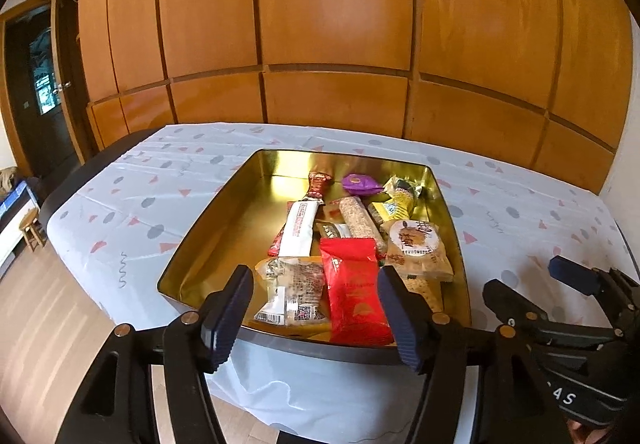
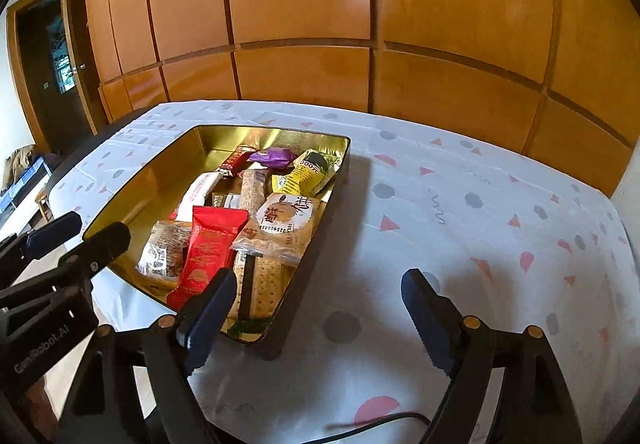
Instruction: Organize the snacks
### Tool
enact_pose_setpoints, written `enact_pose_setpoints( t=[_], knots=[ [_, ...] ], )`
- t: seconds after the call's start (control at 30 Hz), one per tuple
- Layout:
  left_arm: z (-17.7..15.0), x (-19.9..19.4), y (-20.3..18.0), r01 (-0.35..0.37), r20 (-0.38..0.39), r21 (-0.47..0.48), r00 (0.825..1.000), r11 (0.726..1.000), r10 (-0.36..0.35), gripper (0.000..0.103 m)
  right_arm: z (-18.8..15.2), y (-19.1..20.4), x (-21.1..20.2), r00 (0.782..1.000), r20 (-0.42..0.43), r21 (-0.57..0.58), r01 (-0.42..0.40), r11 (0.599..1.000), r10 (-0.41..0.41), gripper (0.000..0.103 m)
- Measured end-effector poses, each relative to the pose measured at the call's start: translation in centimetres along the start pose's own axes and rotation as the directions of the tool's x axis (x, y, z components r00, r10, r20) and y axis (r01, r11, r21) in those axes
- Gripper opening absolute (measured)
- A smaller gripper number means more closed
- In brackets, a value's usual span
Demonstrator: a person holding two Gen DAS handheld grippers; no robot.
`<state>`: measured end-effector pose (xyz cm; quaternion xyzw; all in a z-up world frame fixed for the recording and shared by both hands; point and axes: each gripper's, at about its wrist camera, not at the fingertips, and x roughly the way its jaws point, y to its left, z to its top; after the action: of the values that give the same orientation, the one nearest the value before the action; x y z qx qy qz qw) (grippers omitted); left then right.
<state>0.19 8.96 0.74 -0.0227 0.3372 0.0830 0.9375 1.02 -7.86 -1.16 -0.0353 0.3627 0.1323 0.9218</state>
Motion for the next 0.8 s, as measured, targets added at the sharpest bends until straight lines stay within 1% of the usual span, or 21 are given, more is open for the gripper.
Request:
enact_pose_setpoints(
  t=[0.1, 0.2, 0.37, 0.8],
  knots=[
    [0.0, 0.2, 0.1, -0.029, 0.000, -0.004, 1.000, 1.000, 0.029, 0.065, -0.1, -0.1, -0.1, 1.000, 0.004, 0.005, 0.001, 1.000, -0.001, 0.085],
    [-0.1, 0.1, 0.1, -0.056, 0.015, 0.003, 0.998, 0.998, 0.055, 0.065, -0.1, -0.1, -0.1, 1.000, 0.007, 0.006, 0.000, 1.000, 0.000, 0.086],
    [0.0, 0.1, 0.7, -0.029, 0.014, -0.028, 0.999, 0.999, 0.029, 0.065, -0.1, 0.0, 0.0, 1.000, 0.010, 0.000, 0.000, 1.000, 0.000, 0.086],
    [0.2, 0.1, 1.1, -0.032, 0.026, -0.045, 0.999, 0.998, 0.033, 0.065, -0.1, 0.7, 0.1, 1.000, 0.010, -0.026, 0.006, 1.000, -0.006, 0.086]
  ],
)
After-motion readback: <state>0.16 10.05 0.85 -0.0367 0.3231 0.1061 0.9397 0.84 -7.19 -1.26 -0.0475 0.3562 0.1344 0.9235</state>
